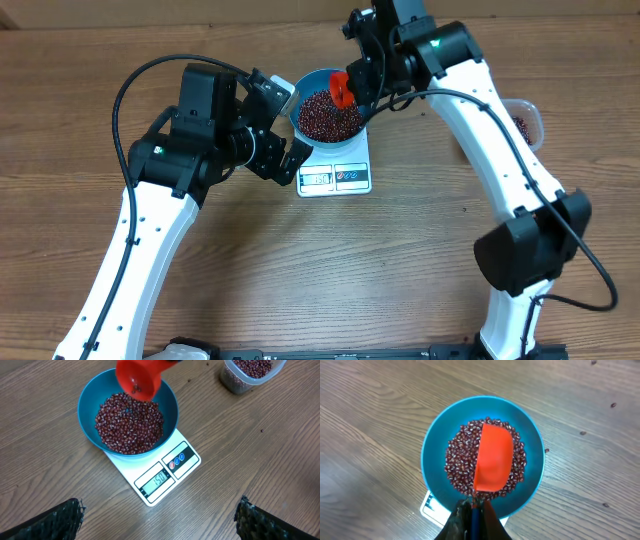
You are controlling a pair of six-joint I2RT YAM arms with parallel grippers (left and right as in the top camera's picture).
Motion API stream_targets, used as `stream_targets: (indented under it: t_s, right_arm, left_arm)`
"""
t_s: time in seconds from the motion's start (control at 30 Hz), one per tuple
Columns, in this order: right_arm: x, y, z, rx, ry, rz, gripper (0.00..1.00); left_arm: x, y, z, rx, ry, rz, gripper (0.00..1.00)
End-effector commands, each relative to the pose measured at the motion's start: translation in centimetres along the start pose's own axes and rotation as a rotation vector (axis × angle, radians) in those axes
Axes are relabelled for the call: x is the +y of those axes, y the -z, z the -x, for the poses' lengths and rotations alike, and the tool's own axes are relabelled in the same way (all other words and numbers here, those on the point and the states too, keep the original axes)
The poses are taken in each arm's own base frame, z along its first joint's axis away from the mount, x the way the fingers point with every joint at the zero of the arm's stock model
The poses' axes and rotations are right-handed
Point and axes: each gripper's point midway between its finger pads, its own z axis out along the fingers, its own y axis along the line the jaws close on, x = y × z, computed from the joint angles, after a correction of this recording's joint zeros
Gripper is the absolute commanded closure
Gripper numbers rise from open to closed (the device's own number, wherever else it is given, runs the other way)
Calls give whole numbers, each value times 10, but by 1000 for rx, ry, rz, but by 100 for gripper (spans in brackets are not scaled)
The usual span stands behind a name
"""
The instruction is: Scoop item into bowl and weigh 150g on scale
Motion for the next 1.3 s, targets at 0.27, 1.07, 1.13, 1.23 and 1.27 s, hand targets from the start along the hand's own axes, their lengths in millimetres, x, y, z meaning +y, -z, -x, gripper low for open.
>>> stream_targets:
  t_s: [0.27, 1.07, 1.13, 1.23, 1.27]
  right_arm:
    - [9, 55, 12, -89, 12, 13, 96]
    - [-120, 184, -48, -227, -306, 252, 96]
    - [-141, 189, -57, -225, -350, 195, 96]
    - [-173, 192, -76, -183, -441, 57, 96]
    - [-186, 191, -84, -154, -485, -14, 96]
  left_arm:
    - [1, 8, 10, -30, 4, 15, 0]
    - [1, 8, 10, -30, 4, 15, 1]
    - [1, 8, 10, -30, 4, 15, 0]
    - [1, 8, 10, -30, 4, 15, 0]
    - [1, 8, 10, -30, 4, 15, 1]
